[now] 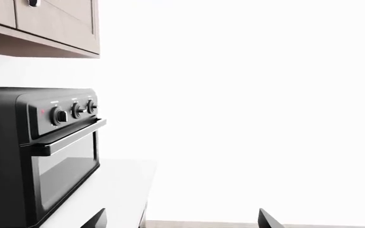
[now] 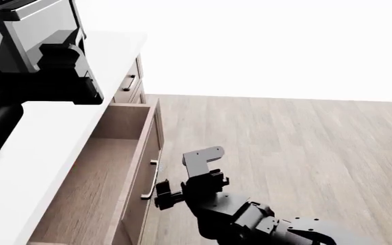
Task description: Close the right drawer.
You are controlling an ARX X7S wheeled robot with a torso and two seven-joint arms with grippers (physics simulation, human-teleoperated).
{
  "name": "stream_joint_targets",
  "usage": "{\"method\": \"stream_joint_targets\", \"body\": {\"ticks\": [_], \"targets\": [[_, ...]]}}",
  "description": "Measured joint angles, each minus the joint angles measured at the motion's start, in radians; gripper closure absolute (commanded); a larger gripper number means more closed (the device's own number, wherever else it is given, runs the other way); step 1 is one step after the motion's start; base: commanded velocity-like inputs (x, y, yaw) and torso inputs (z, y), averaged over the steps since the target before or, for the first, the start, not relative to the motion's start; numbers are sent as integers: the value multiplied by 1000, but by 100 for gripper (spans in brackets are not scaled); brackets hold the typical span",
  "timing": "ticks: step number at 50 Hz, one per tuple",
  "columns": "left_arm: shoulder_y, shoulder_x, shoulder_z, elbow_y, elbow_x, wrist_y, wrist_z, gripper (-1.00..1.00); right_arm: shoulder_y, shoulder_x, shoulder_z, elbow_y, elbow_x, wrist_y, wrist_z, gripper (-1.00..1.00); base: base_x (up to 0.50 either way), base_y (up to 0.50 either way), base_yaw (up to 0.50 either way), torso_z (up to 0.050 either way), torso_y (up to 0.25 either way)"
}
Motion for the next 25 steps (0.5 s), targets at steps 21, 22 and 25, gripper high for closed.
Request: {"method": "stream_joint_targets", "body": {"ticks": [21, 22, 25], "targets": [[1, -1, 4, 3, 0, 1, -6, -100, 188, 374, 68, -575, 38, 69, 338, -100, 0, 0, 0, 0, 0], [1, -1, 4, 3, 0, 1, -7, -100, 203, 391, 74, -600, 46, 77, 352, -100, 0, 0, 0, 0, 0], [1, -1, 5, 3, 1, 1, -7, -100, 247, 442, 91, -676, 70, 100, 394, -100, 0, 0, 0, 0, 0]]}}
